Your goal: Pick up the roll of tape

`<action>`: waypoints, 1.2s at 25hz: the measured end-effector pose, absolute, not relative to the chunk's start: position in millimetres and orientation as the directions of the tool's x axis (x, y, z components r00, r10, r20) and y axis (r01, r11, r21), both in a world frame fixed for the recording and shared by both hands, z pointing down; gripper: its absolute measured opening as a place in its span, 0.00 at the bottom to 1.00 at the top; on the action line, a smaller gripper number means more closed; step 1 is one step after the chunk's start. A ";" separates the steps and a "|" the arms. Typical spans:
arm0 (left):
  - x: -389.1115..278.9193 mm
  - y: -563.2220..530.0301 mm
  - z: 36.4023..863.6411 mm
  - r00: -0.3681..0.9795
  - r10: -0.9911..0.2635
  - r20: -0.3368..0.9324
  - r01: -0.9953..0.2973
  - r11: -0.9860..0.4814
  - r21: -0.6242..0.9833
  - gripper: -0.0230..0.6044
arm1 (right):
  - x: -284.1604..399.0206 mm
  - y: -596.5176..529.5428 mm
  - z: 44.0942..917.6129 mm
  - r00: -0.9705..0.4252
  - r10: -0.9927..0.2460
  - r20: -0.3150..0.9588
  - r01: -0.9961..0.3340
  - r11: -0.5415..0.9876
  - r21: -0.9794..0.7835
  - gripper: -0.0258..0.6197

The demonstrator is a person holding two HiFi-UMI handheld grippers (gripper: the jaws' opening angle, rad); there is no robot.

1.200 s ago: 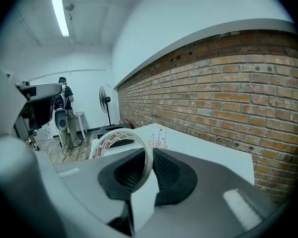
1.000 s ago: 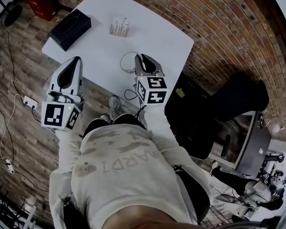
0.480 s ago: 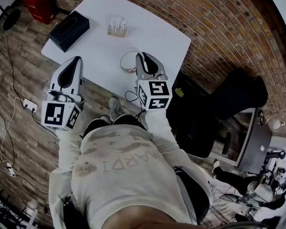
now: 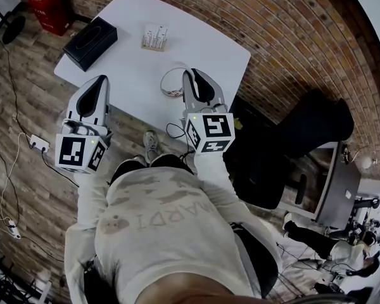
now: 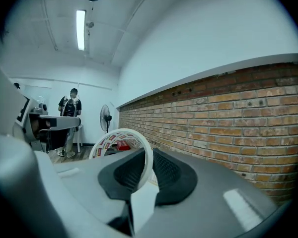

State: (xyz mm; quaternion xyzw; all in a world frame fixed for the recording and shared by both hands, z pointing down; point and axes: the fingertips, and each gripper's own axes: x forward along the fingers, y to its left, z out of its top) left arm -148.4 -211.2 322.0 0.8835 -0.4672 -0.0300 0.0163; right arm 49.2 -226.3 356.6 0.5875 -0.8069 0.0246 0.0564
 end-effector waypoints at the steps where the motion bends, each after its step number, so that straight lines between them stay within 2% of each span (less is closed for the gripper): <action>1: -148.3 -210.9 321.3 0.562 -0.826 -0.040 -0.824 -0.564 0.057 0.04 | 49.3 -224.8 353.9 -0.304 -0.946 0.112 -0.951 0.309 0.027 0.13; 16: -149.1 -205.4 313.9 0.572 -0.817 -0.064 -0.816 -0.576 0.054 0.04 | 50.7 -204.4 330.3 -0.295 -0.955 0.018 -0.954 0.296 0.051 0.13; 30: -151.1 -195.5 318.6 0.573 -0.817 -0.063 -0.815 -0.576 0.065 0.04 | 52.7 -194.5 332.4 -0.281 -0.960 0.002 -0.959 0.281 0.037 0.14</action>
